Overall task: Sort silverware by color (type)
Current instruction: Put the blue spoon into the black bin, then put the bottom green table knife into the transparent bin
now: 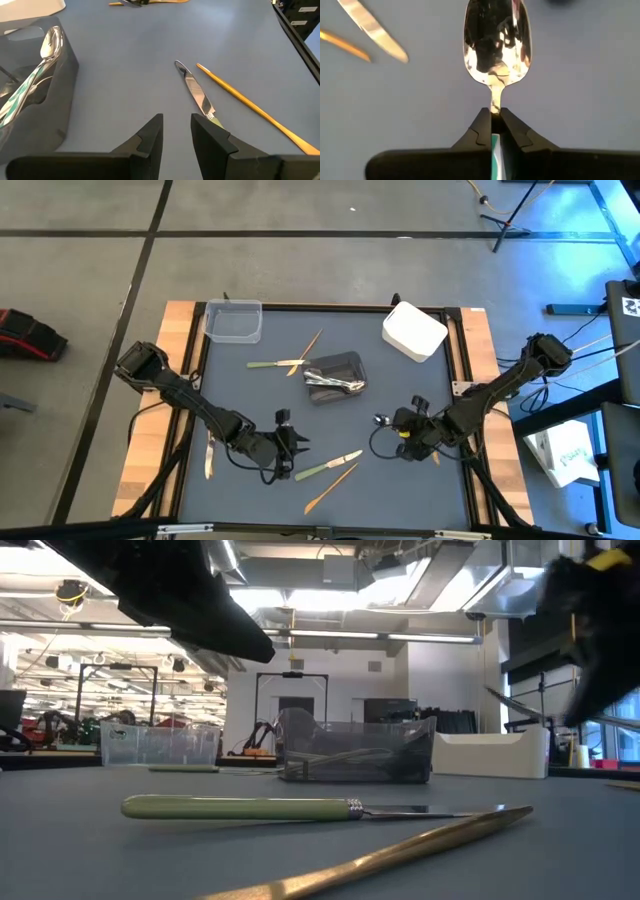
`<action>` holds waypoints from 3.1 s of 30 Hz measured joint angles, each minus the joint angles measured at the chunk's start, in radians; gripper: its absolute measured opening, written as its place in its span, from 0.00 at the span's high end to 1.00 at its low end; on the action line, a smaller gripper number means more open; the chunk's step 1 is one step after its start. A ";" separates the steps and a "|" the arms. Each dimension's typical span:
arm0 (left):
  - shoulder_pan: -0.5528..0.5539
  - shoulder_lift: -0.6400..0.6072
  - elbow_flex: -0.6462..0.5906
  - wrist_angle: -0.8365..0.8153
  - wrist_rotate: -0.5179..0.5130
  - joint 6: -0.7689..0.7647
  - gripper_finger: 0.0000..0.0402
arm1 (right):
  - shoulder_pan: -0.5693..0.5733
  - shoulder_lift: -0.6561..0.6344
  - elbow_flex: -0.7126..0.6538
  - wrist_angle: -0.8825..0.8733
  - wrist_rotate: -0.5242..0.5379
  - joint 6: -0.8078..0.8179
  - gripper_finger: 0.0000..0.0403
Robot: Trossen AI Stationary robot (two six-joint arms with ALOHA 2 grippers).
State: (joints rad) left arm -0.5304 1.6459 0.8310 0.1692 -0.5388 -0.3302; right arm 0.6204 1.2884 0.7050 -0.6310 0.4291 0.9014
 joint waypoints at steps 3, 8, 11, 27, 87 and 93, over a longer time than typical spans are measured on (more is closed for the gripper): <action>0.000 0.000 0.000 0.000 0.000 0.000 0.76 | -0.063 0.000 0.013 0.086 0.021 -0.131 0.99; -0.002 0.000 0.000 0.000 0.000 0.000 0.76 | -0.176 0.000 0.031 0.311 0.043 -0.401 1.00; -0.002 0.000 0.000 0.001 0.000 0.000 0.76 | -0.251 0.000 0.034 0.466 0.042 -0.556 0.99; 0.000 0.000 0.001 0.017 -0.002 0.001 0.76 | -0.594 0.123 0.035 0.986 -0.172 -0.959 0.99; 0.118 0.009 0.059 0.040 0.285 -0.058 0.61 | -0.090 -0.147 -0.265 0.869 -0.070 -0.770 0.55; 0.028 0.111 0.096 0.120 0.213 -0.061 0.62 | 0.008 -0.124 -0.316 0.978 0.025 -0.724 0.55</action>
State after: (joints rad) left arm -0.5024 1.7564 0.9266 0.2893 -0.3262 -0.3908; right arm 0.6289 1.1641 0.3885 0.3472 0.4541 0.1770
